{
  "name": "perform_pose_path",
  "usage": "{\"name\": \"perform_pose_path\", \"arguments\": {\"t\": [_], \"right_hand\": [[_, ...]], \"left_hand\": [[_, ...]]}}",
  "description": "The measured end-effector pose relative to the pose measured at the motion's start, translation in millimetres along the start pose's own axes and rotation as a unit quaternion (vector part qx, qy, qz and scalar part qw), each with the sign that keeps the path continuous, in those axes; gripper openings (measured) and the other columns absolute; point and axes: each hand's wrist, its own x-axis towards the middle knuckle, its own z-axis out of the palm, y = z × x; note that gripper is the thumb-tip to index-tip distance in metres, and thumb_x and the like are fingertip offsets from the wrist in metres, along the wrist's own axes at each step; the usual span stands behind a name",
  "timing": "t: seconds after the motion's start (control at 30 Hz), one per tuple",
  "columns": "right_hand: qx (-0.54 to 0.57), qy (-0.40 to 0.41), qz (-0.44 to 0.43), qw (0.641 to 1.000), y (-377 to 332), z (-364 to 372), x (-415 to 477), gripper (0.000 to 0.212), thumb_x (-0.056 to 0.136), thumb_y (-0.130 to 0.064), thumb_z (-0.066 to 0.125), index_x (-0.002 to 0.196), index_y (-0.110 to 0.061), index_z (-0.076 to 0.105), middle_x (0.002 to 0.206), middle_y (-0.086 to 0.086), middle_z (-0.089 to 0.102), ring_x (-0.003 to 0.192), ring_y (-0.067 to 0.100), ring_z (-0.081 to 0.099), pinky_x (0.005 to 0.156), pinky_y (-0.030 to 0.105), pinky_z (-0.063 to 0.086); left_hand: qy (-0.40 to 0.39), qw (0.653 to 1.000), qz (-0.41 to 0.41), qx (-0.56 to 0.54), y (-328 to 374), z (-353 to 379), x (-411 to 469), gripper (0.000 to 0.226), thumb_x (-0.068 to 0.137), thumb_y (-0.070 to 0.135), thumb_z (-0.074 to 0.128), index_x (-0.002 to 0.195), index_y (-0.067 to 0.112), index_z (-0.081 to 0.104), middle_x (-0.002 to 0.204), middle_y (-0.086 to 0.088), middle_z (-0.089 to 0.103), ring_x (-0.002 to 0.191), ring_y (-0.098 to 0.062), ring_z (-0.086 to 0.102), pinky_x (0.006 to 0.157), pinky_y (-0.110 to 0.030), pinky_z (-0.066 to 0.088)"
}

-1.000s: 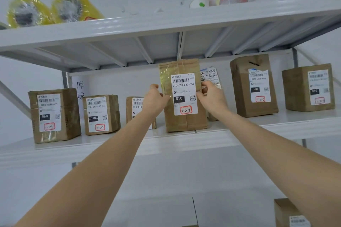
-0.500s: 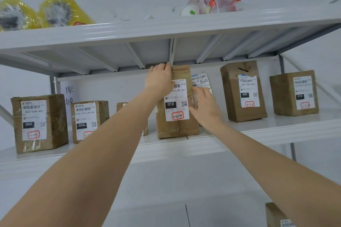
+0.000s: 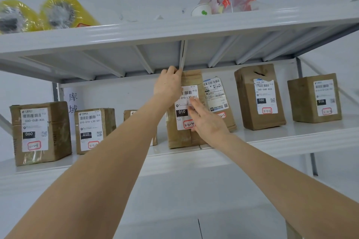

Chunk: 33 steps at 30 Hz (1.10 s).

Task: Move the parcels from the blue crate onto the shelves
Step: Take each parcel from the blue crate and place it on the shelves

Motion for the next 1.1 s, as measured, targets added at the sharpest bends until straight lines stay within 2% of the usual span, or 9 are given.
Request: {"name": "perform_pose_path", "arguments": {"t": [0.07,0.2,0.37,0.53,0.7,1.1], "right_hand": [[0.004,-0.005,0.003,1.0,0.5,1.7,1.7,0.065,0.098,-0.01,0.046,0.153,-0.011,0.012,0.161,0.003,-0.004,0.148,0.02,0.0,0.119,0.039,0.02],[-0.032,-0.012,0.013,0.999,0.2,2.7,5.1,0.071,0.094,-0.007,0.055,0.152,-0.012,0.014,0.161,0.001,-0.006,0.148,0.014,0.0,0.109,0.038,0.038],[-0.051,-0.027,0.003,0.998,-0.2,5.2,9.8,0.066,0.094,-0.007,0.056,0.151,-0.011,0.023,0.161,0.001,-0.004,0.148,0.016,-0.002,0.111,0.038,0.035],[-0.061,-0.036,0.003,0.998,3.8,11.6,17.5,0.067,0.093,-0.002,0.055,0.151,-0.014,0.023,0.161,0.0,-0.004,0.148,0.016,-0.003,0.114,0.037,0.03],[-0.059,-0.042,-0.004,0.997,8.1,13.0,22.3,0.059,0.097,0.0,0.045,0.15,-0.015,0.025,0.161,0.002,-0.003,0.148,0.016,-0.001,0.116,0.034,0.025],[-0.071,-0.053,0.005,0.996,13.8,23.7,35.1,0.061,0.096,0.003,0.045,0.15,-0.016,0.026,0.161,0.002,-0.003,0.148,0.017,0.0,0.115,0.035,0.026]], "left_hand": [[-0.002,1.0,0.0,-0.004,-1.4,2.2,2.1,0.06,0.091,0.021,0.061,0.145,0.015,0.034,0.137,-0.006,0.041,0.124,-0.027,0.039,0.097,-0.035,0.04],[-0.014,1.0,-0.001,-0.014,-4.2,8.4,5.7,0.061,0.09,0.022,0.061,0.145,0.015,0.034,0.138,-0.006,0.04,0.124,-0.027,0.039,0.099,-0.036,0.039],[-0.022,0.999,-0.002,-0.027,-9.3,14.9,10.8,0.062,0.09,0.018,0.061,0.145,0.016,0.033,0.139,-0.005,0.041,0.124,-0.028,0.04,0.101,-0.036,0.039],[-0.021,0.999,-0.006,-0.035,-12.6,22.8,15.7,0.06,0.09,0.011,0.059,0.145,0.017,0.035,0.138,-0.005,0.041,0.123,-0.028,0.041,0.098,-0.036,0.041],[-0.025,0.999,-0.006,-0.037,-13.8,31.5,19.1,0.056,0.089,0.007,0.057,0.141,0.016,0.039,0.136,-0.006,0.042,0.121,-0.029,0.041,0.095,-0.038,0.043],[-0.019,0.999,-0.004,-0.046,-19.5,51.9,30.9,0.055,0.09,0.004,0.056,0.141,0.014,0.039,0.135,-0.007,0.042,0.119,-0.03,0.042,0.095,-0.034,0.04]]}}
